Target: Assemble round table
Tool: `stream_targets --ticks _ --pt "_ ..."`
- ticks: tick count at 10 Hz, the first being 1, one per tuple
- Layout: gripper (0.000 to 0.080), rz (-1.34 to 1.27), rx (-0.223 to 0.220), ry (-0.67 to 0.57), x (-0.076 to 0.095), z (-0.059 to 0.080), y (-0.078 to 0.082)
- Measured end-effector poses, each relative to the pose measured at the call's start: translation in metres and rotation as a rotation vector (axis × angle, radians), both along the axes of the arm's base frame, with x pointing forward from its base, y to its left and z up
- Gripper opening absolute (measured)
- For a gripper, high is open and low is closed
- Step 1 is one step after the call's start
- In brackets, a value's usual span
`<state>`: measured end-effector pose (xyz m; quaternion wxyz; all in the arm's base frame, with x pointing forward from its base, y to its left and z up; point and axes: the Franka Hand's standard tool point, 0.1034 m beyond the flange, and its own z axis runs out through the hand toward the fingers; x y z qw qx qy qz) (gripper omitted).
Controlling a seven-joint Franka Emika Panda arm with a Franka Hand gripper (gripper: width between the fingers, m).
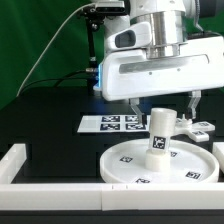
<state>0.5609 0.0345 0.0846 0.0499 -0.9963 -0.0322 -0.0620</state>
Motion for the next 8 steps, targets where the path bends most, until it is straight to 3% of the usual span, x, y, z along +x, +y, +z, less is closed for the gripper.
stream_targets --ticks 2,6,7,8 --pt "0.0649 0.002 0.03 0.137 -0.0054 -0.0027 -0.0036" --pt "0.0637 -0.034 0.025 0.115 -0.0036 -0.0065 -0.0075" --pt "0.0465 -0.1 0.03 0.122 -0.0036 -0.0066 -0.007" --pt "0.0403 -0.178 0.036 0.131 -0.0036 -0.0066 -0.0066"
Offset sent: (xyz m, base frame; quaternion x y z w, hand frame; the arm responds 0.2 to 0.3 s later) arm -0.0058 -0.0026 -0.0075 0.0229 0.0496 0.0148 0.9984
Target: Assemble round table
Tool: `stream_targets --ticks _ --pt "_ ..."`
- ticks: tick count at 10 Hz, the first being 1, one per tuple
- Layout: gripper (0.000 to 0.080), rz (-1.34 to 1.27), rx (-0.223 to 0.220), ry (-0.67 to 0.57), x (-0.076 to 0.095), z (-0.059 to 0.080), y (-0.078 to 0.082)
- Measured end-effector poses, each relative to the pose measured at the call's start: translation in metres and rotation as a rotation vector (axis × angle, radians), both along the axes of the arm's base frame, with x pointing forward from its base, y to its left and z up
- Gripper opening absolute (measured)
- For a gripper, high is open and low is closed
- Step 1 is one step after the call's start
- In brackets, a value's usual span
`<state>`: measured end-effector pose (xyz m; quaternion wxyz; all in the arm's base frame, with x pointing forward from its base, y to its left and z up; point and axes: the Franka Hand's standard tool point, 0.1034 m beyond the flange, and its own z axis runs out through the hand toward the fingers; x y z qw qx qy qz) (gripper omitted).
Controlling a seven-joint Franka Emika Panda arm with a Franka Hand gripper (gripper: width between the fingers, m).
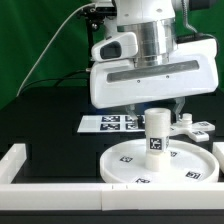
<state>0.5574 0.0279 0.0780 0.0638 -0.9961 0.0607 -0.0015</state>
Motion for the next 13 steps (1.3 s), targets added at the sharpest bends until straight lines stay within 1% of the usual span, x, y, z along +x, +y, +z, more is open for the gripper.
stream_targets --ticks 3,4,6,7,8,9,10,11,12,13 --pt "0.0403 -0.208 0.007 0.026 0.0 0.0 0.001" --pt "0.0403 -0.345 0.009 0.035 0.001 0.0 0.003" --pt "0.0403 -0.717 0.019 0.051 0.003 -0.001 0.011" --pt "0.0404 -0.854 0.035 0.042 0.002 -0.002 0.012" --pt "0.0404 -0.921 0.059 0.041 0.001 -0.001 0.011" --pt "0.0406 -0.904 0.058 0.041 0.001 -0.001 0.011" --pt "0.0535 -0.864 0.055 0.037 0.001 -0.002 0.012" --pt "0.0613 -0.748 0.046 0.019 0.001 -0.002 0.01" --pt "0.0613 -0.559 0.03 -0.002 0.003 0.0 0.009" --pt "0.0642 -0.304 -0.013 -0.011 0.005 0.005 0.016"
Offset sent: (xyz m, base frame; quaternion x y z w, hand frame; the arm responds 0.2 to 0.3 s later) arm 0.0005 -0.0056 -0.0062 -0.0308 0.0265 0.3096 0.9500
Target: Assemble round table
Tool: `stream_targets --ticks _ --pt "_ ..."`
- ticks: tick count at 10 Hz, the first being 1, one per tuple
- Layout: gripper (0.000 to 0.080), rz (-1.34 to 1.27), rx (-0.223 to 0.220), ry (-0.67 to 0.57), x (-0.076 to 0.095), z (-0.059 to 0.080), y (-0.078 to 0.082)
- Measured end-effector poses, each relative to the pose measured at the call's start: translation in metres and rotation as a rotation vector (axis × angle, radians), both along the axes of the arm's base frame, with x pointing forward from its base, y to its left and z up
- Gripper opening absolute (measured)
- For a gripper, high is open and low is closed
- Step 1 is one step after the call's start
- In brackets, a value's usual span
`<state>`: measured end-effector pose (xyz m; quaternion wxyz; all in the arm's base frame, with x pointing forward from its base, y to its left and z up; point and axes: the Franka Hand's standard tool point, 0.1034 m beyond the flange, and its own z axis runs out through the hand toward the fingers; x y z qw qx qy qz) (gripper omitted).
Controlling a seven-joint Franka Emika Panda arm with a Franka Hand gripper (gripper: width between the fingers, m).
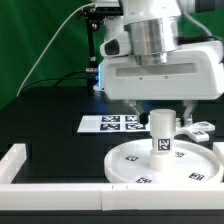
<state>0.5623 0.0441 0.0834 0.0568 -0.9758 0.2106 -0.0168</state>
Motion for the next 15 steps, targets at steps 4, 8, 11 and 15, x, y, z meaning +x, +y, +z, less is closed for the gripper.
stream_targets --ticks 4,8,11,15 --pt "0.0649 0.425 -0.036 -0.04 0.002 0.001 0.001" --pt "0.0602 0.671 -0.064 -0.068 0.005 0.0 -0.005" --pt "0.0423 0.499 -0.054 -0.053 0.005 0.0 -0.005" --pt "0.0403 -0.032 -0.054 -0.022 0.006 -0.001 -0.007"
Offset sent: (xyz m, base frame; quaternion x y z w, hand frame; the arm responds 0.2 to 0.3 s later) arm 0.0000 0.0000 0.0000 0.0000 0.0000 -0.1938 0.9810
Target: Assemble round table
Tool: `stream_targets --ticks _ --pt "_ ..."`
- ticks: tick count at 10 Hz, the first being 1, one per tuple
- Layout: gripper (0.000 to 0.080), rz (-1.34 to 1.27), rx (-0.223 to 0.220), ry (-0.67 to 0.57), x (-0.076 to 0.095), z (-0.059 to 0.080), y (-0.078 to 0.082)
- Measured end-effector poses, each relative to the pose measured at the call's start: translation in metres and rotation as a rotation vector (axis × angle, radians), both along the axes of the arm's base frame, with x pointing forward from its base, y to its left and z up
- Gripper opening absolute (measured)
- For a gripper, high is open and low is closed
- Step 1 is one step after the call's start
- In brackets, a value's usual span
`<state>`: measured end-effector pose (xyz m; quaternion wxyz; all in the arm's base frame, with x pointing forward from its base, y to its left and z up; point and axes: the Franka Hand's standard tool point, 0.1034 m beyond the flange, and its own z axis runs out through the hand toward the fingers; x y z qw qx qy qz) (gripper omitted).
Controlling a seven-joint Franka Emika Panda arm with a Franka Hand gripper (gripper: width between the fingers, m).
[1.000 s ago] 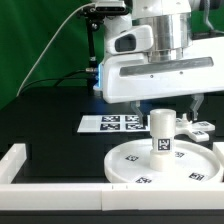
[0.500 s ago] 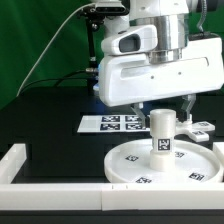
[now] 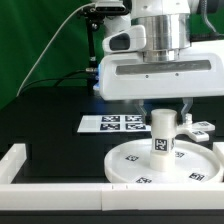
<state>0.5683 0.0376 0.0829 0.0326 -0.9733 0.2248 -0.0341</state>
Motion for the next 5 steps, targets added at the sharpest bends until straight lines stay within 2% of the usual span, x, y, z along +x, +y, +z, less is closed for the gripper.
stream_targets --ticks 4,5 --pt "0.0406 -0.596 0.07 0.031 -0.0041 -0.0018 -0.0003" --pt "0.0406 -0.648 0.076 0.027 -0.0047 -0.0017 -0.0008"
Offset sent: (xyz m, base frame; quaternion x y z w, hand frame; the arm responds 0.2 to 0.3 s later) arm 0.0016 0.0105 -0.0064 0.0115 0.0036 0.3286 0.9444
